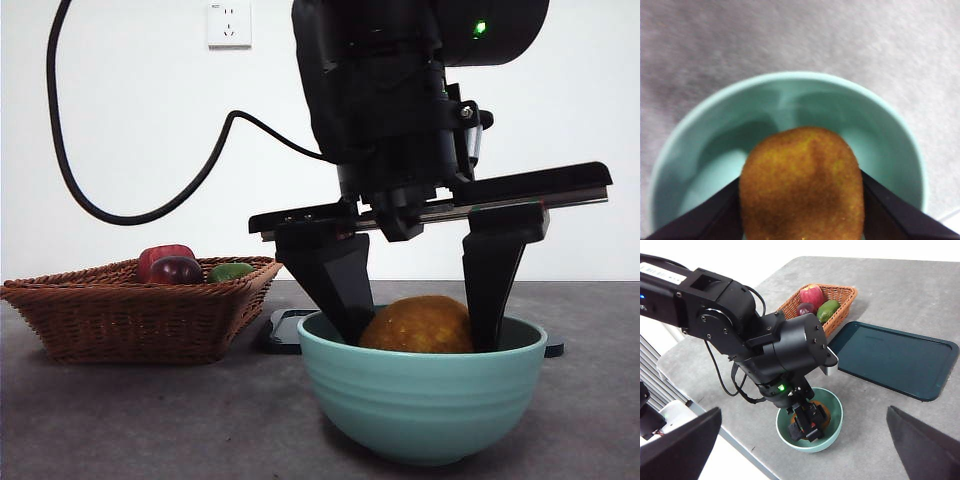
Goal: Pick up the wifruite, put it on the bowl, pick up the plate, put it on desk
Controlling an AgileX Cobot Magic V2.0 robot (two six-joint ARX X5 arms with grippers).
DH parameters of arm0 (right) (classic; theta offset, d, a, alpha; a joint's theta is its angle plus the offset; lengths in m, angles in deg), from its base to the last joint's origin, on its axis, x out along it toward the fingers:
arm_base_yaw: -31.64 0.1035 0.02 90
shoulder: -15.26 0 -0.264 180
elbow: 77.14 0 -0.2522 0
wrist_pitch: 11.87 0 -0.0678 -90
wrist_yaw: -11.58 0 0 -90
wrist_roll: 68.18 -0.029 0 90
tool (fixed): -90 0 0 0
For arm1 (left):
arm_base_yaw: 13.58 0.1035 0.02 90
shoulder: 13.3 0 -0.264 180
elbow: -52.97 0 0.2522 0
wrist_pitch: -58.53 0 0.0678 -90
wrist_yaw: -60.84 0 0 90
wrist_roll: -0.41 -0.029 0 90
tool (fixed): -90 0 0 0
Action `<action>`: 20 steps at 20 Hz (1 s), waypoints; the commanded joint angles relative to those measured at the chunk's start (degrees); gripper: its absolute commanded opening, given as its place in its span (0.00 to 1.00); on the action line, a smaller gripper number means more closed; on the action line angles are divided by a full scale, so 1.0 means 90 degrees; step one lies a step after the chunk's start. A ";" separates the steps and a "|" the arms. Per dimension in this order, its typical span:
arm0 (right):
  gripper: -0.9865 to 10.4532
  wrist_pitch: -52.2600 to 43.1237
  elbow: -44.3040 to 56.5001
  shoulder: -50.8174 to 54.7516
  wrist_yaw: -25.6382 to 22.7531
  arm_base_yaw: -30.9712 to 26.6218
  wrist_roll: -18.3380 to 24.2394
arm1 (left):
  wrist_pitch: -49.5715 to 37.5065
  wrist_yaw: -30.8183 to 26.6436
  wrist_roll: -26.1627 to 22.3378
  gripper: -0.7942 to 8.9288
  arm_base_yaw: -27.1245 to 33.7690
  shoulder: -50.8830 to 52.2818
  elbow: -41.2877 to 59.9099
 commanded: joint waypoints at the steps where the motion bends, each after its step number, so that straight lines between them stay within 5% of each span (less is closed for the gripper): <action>1: 0.58 -0.0068 -0.0112 0.0000 -0.0012 0.0029 -0.0039 | -0.0039 0.0007 -0.0134 0.34 -0.0078 -0.0172 -0.0085; 13: 0.58 -0.0068 -0.0114 0.0000 -0.0007 0.0029 -0.0041 | -0.0163 0.0015 -0.0202 0.35 -0.0068 -0.0350 -0.0085; 18: 0.58 -0.0066 -0.0114 0.0000 -0.0005 0.0029 -0.0041 | -0.0124 0.0010 -0.0323 0.63 -0.0063 -0.0243 -0.0151; 20: 0.58 -0.0066 -0.0114 0.0000 -0.0007 0.0029 -0.0041 | -0.0019 0.0002 -0.0357 0.64 -0.0066 -0.0131 -0.0250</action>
